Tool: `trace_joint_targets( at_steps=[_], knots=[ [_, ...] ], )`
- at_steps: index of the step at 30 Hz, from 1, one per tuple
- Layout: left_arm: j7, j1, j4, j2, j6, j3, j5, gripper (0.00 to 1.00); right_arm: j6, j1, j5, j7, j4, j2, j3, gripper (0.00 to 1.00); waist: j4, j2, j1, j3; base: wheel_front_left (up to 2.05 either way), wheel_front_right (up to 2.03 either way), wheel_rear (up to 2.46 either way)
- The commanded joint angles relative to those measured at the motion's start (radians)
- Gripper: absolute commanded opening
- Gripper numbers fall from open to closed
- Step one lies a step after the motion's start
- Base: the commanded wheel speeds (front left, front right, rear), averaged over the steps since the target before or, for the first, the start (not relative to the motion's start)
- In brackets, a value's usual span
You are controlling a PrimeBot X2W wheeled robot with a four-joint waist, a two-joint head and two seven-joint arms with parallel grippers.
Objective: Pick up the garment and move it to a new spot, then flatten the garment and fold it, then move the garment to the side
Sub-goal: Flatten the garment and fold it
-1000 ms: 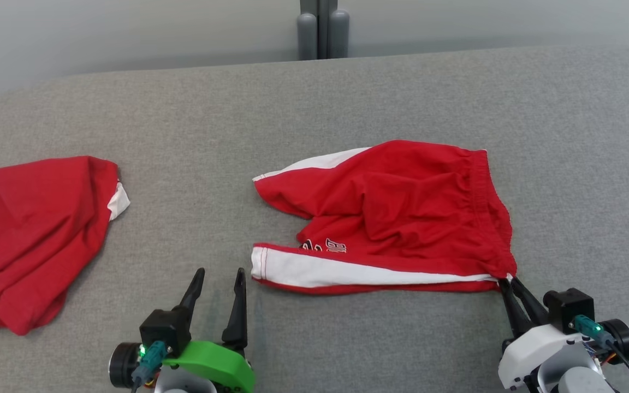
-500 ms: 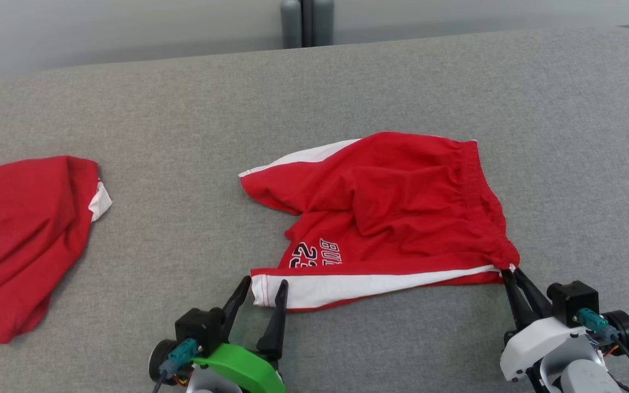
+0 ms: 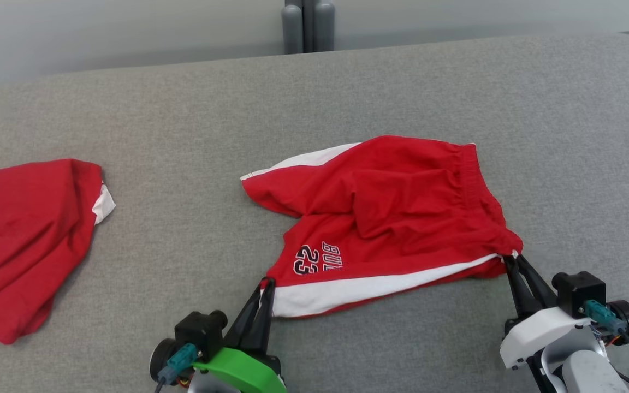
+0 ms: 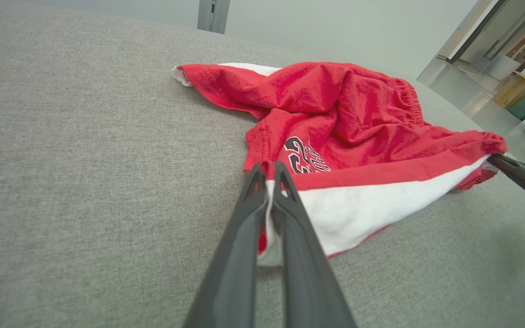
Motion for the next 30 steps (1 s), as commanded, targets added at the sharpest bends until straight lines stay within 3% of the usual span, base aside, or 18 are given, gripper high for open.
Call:
trace_joint_targets(
  at_steps=[1, 10, 17, 20, 25, 30],
  knots=[
    [-0.001, 0.001, -0.011, 0.005, -0.004, 0.005, 0.014, 0.00, -0.001, -0.007, 0.011, -0.002, -0.016, -0.007, 0.000, 0.00, 0.000, 0.0000, 0.0000, -0.011, 0.00, 0.00, 0.00],
    [-0.001, -0.089, -0.183, 0.007, -0.008, 0.076, 0.084, 0.00, -0.001, -0.053, 0.091, -0.002, -0.194, -0.052, 0.043, 0.00, -0.017, 0.0000, 0.0000, -0.065, 0.00, 0.00, 0.00],
    [-0.001, -0.300, -0.325, 0.131, -0.008, 0.100, 0.099, 0.00, -0.001, -0.199, 0.207, 0.003, -0.336, -0.177, 0.148, 0.00, -0.043, 0.0000, 0.0000, -0.081, 0.00, 0.00, 0.00],
    [0.002, -0.421, -0.292, 0.191, -0.008, 0.112, 0.065, 0.00, -0.001, -0.308, 0.271, 0.069, -0.360, -0.235, 0.186, 0.00, -0.051, 0.0000, 0.0000, -0.054, 0.00, 0.00, 0.00],
    [0.041, -0.611, -0.193, 0.224, -0.008, 0.100, 0.021, 0.00, -0.001, -0.485, 0.347, 0.184, -0.307, -0.291, 0.233, 0.00, -0.060, 0.0000, 0.0000, 0.039, 0.00, 0.00, 0.00],
    [0.022, -0.831, -0.050, 0.235, -0.008, 0.113, 0.022, 0.00, -0.001, -0.716, 0.340, 0.158, -0.189, -0.303, 0.279, 0.00, -0.068, 0.0000, 0.0000, 0.164, 0.00, 0.00, 0.00]
  ],
)
